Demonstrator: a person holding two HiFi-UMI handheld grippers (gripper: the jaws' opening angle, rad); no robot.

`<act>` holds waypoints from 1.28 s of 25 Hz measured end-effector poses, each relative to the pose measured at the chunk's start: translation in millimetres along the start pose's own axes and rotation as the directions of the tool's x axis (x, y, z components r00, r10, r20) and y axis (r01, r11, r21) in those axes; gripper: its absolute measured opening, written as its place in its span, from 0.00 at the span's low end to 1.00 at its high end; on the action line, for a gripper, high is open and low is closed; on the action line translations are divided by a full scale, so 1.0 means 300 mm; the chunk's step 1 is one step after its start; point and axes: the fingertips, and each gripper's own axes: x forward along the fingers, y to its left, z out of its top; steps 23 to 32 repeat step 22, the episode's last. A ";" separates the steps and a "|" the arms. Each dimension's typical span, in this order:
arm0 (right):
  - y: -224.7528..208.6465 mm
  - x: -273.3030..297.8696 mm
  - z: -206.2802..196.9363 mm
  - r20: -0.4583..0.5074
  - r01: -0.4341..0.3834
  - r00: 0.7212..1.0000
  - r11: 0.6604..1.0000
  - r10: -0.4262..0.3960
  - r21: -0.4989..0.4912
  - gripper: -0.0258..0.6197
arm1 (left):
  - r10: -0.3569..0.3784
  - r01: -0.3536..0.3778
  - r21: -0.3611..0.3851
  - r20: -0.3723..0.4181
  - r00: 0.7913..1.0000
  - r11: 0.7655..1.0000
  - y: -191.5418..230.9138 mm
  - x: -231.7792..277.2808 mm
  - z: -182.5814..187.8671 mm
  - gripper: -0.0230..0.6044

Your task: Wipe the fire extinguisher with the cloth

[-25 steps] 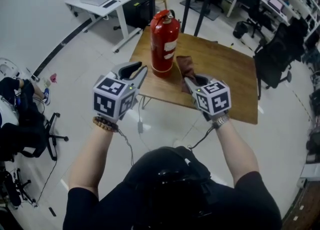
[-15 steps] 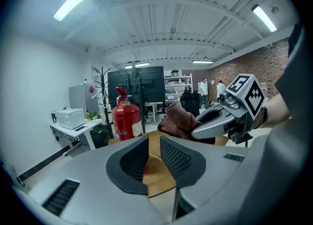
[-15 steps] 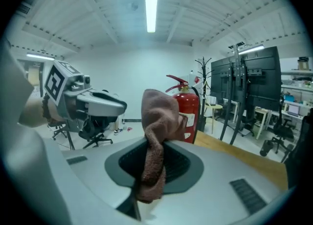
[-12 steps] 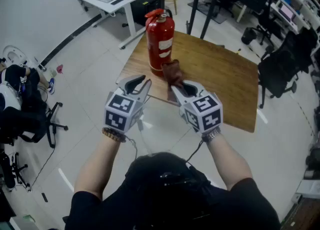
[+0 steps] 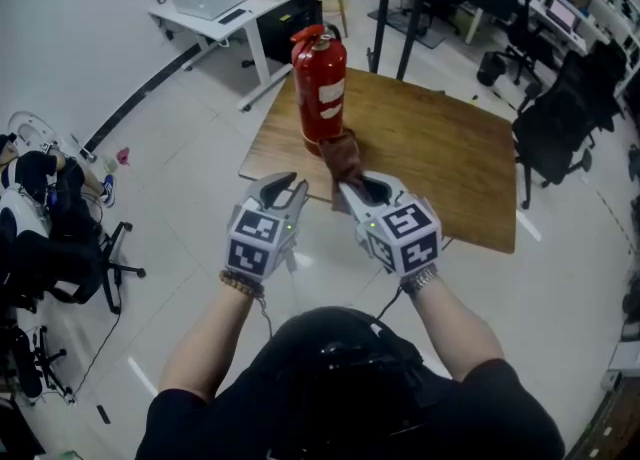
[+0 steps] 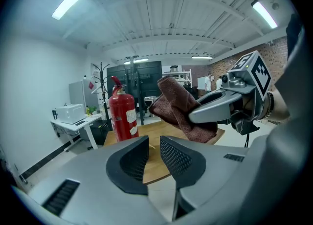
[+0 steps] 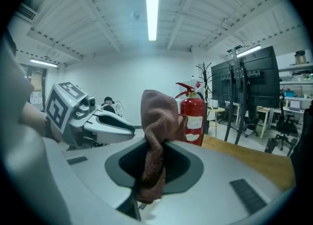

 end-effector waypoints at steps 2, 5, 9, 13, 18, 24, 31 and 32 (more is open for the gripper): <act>0.031 0.001 0.008 0.002 0.016 1.000 1.000 -0.016 -0.003 0.18 | -0.014 0.014 0.006 0.003 1.000 1.000 0.003 -0.019 -0.005 0.15; 0.073 0.005 0.013 0.005 0.042 0.999 0.999 -0.042 -0.007 0.18 | -0.029 0.029 0.013 0.013 0.999 0.999 0.016 -0.041 -0.009 0.15; 0.117 0.008 0.003 0.000 0.068 0.998 0.998 -0.068 -0.003 0.17 | -0.040 0.040 0.021 0.014 0.999 0.999 0.032 -0.065 -0.027 0.15; 0.126 0.004 -0.002 -0.009 0.094 0.996 0.996 -0.094 -0.003 0.17 | -0.051 0.051 0.017 0.011 0.999 0.999 0.035 -0.072 -0.038 0.15; 0.132 0.003 -0.013 -0.018 0.113 0.993 0.994 -0.113 -0.003 0.17 | -0.060 0.059 0.017 0.009 0.998 0.998 0.027 -0.087 -0.051 0.15; 0.135 -0.001 -0.007 -0.019 0.118 0.993 0.993 -0.118 -0.003 0.18 | -0.061 0.061 0.015 0.006 0.998 0.998 0.024 -0.099 -0.052 0.15; 0.135 -0.001 -0.007 -0.019 0.118 0.993 0.993 -0.118 -0.003 0.18 | -0.061 0.061 0.015 0.006 0.998 0.998 0.024 -0.099 -0.052 0.15; 0.135 -0.001 -0.007 -0.019 0.118 0.993 0.993 -0.118 -0.003 0.18 | -0.061 0.061 0.015 0.006 0.998 0.998 0.024 -0.099 -0.052 0.15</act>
